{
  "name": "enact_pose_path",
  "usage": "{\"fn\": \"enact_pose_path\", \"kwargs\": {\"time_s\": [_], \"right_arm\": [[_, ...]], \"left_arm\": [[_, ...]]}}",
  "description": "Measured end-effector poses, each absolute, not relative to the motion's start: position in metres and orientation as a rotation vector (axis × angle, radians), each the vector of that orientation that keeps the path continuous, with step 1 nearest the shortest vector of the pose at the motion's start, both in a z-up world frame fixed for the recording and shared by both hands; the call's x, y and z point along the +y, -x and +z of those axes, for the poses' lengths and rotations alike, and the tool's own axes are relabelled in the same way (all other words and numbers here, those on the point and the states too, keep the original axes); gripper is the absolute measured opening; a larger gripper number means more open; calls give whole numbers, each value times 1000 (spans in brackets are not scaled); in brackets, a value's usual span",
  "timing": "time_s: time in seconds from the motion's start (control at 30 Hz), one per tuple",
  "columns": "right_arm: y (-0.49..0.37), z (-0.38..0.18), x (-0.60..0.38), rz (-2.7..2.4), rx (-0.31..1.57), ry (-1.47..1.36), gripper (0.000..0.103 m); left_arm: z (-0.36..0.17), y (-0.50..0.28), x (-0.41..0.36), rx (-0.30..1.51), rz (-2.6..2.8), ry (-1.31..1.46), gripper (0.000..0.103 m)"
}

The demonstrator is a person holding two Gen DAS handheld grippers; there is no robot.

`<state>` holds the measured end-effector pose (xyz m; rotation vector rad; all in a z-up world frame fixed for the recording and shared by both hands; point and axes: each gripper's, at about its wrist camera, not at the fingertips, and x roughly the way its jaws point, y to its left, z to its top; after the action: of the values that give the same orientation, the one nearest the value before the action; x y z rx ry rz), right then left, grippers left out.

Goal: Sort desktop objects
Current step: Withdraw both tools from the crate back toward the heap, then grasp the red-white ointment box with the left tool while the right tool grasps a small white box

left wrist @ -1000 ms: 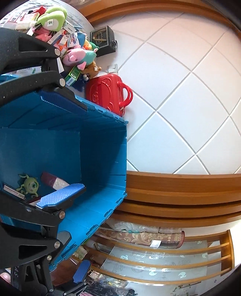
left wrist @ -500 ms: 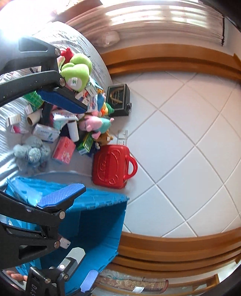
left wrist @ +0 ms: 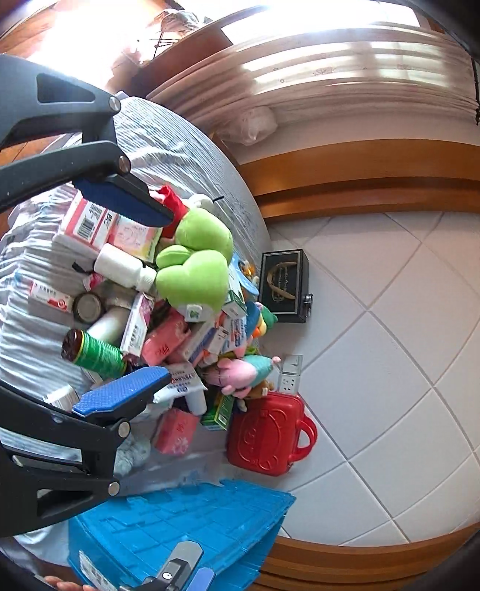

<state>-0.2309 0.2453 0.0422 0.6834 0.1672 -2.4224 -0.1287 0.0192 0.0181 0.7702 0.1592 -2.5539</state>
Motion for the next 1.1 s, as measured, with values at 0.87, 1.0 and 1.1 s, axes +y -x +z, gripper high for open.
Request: {"fn": "enact_pose_path", "kwargs": {"time_s": [0.87,1.0,1.1], "right_arm": [[262,-221,213,-2204,225,-1508,103],[266,-241,210,-2190,209,-1552,103],[264,-250,213,-2215,216,-1549,103]], "left_arm": [[-245,178,-20,288,-2388,-1520,80],[-248,179,-17,301,-2407,-1493,89],[-252,177,-7,251,-2441,-1522,103]]}}
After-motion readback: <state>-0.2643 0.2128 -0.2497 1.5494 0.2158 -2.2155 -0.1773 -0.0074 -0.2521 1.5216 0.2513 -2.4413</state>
